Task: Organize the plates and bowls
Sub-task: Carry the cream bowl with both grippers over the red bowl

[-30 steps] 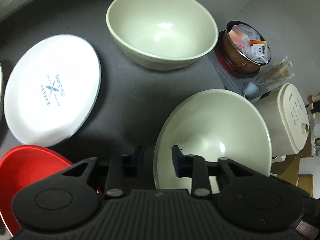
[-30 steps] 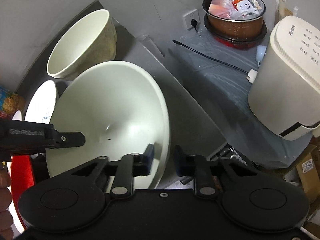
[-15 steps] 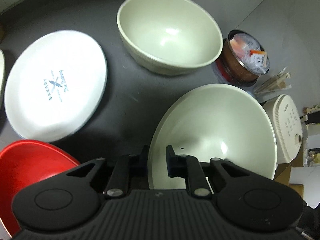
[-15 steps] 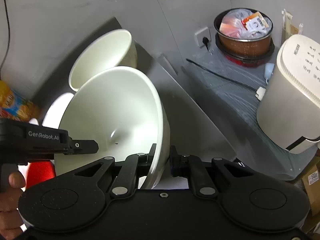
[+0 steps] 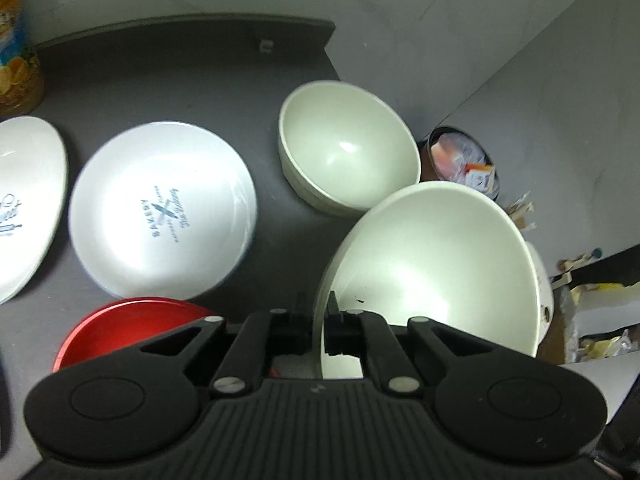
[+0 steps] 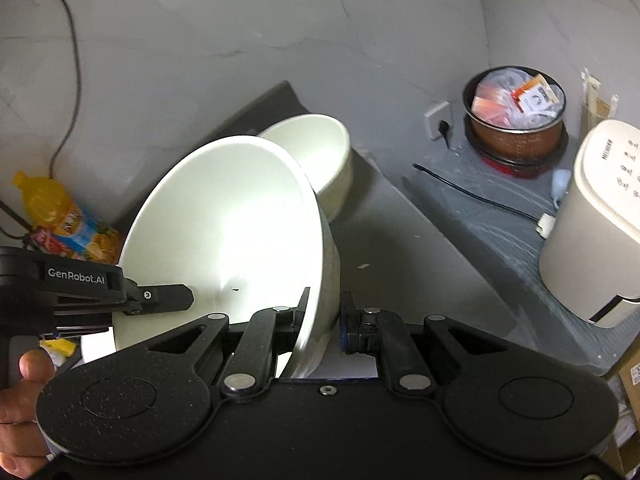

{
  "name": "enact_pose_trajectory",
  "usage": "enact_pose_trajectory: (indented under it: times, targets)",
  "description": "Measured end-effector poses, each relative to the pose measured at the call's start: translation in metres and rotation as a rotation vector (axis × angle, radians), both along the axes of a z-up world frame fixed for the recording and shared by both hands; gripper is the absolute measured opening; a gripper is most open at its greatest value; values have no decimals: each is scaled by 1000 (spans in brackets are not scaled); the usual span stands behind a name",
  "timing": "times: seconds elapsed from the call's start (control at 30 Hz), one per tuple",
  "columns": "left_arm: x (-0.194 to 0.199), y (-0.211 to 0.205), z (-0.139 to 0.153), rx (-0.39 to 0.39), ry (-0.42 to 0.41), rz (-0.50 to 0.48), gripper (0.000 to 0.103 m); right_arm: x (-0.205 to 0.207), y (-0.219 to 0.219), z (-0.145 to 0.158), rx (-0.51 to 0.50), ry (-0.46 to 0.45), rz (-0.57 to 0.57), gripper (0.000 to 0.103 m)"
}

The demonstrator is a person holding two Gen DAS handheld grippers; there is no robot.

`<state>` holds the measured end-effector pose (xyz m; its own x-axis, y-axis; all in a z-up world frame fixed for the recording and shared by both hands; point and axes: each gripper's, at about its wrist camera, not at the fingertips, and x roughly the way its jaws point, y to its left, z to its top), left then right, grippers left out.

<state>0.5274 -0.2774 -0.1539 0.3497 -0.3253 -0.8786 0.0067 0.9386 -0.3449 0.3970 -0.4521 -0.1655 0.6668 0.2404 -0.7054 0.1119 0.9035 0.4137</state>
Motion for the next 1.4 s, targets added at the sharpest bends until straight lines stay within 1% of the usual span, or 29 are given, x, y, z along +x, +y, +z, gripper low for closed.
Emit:
enact_pose_trajectory:
  times: [0.27,0.5,0.6,0.73,0.8,0.9,1.1,1.2,1.4]
  targets:
    - [-17,37,20,-13,-40,23,4,-5,29,14,-16,-34,44,12]
    - [-32,71,23,-11,-39,60,5,-17,63,22,-42,-53,116,13]
    - [-38,84,22,-9,-40,74,6,-18,71,19,-38,-38,131,13]
    - [-45,99,18,-19,-19,98,6,-20,81,14,-43,-17,154,13]
    - [-48,104,13,-15,-8,105,8,-21,85,12,-50,-6,165,13]
    - [-53,109,8,6,11,110,9,-24,91,8,-51,12,178,13]
    - [-61,119,-1,13,43,129,9,-26,100,0,-45,61,196,13]
    - [-65,124,-8,18,70,138,9,-25,105,-4,-39,95,198,14]
    - [-68,133,-24,23,132,164,9,-24,112,-12,-41,132,217,14]
